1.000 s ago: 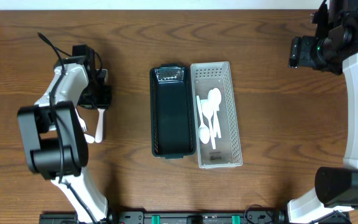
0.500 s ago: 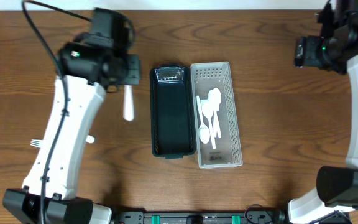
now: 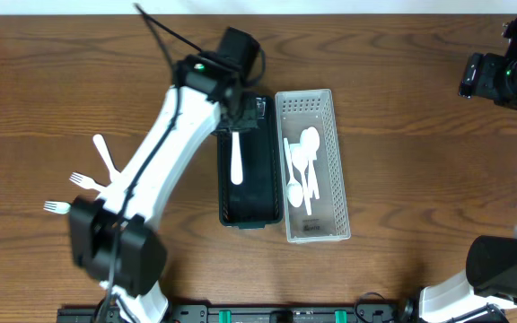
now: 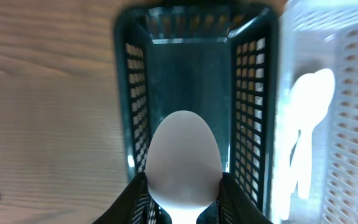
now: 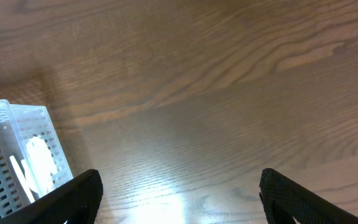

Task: Pack container
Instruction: 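Carry the spoon with the left gripper and release it into the black basket, then move the left gripper back and grasp a white fork, then carry the fork with the left gripper and drop it into the black basket, then move the left gripper back and grasp another white fork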

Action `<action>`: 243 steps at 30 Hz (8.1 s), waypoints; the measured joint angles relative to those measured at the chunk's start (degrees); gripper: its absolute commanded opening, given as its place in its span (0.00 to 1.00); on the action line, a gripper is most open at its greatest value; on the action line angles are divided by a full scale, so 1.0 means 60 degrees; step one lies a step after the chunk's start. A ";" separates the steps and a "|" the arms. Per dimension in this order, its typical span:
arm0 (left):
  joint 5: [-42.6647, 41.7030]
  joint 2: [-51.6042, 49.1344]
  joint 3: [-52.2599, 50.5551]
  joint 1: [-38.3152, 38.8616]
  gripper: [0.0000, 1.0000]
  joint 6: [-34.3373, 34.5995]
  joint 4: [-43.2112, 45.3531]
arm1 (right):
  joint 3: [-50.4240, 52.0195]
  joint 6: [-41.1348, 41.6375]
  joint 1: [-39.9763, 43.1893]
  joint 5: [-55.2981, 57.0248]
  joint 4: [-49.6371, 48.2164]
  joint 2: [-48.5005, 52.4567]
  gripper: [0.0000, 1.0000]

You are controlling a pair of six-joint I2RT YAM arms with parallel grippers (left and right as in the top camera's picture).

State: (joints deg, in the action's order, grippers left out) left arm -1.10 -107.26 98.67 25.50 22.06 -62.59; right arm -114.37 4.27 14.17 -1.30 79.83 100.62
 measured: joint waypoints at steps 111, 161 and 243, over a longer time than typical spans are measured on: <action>0.0197 -0.1078 -0.3147 -0.6619 0.06 -0.0747 0.1515 | 0.0000 -0.0583 0.0000 0.0102 0.0973 0.0004 0.91; 0.1035 0.0670 -0.2171 0.0543 0.60 -0.1796 0.1701 | 0.0000 -0.0576 0.0000 0.0109 0.0827 0.0007 0.93; -0.0470 -0.0998 -0.4473 -0.8484 0.32 0.1829 0.3428 | 0.0000 -0.0576 0.0000 0.0109 0.1129 0.0007 0.93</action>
State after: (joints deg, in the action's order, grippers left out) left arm -3.92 -113.25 71.83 -25.41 33.04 -42.02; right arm -114.37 0.82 14.17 -0.64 86.61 100.66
